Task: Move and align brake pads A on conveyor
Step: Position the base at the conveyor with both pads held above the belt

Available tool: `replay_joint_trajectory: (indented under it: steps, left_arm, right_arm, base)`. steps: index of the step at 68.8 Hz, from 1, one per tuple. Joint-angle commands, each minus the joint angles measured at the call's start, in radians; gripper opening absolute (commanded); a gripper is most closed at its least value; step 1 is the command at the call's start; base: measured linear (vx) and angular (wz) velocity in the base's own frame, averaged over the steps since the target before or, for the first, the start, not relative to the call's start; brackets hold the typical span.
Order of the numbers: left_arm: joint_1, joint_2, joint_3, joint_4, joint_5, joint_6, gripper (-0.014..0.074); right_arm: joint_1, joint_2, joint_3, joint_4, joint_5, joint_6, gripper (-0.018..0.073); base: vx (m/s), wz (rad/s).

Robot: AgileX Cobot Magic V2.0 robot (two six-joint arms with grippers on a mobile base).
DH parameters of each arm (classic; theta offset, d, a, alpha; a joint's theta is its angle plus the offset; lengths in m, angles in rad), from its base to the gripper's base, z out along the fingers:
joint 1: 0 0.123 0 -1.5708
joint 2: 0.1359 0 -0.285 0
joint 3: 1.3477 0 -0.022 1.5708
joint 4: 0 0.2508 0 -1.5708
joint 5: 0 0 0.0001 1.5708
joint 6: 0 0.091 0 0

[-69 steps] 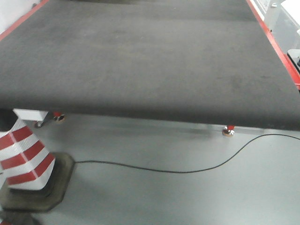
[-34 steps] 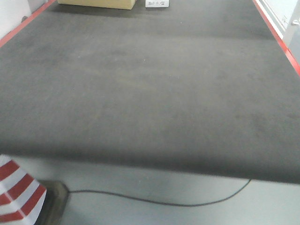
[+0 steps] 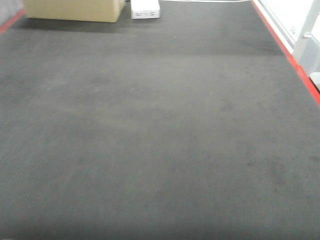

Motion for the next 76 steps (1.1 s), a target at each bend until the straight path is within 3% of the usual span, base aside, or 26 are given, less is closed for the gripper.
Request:
replay_joint_trajectory:
  steps: [1, 76]
  left_arm:
    - [-0.003, 0.001, -0.031, -0.011, -0.090, -0.010, -0.0006]
    - [-0.003, 0.001, -0.031, -0.011, -0.090, -0.010, -0.0006]
  right_arm:
    - [-0.001, 0.009, -0.028, -0.006, -0.097, -0.011, -0.0006]
    - [-0.001, 0.009, -0.028, -0.006, -0.097, -0.011, -0.0006]
  base:
    - [0.28, -0.24]
    - [0.10, -0.04]
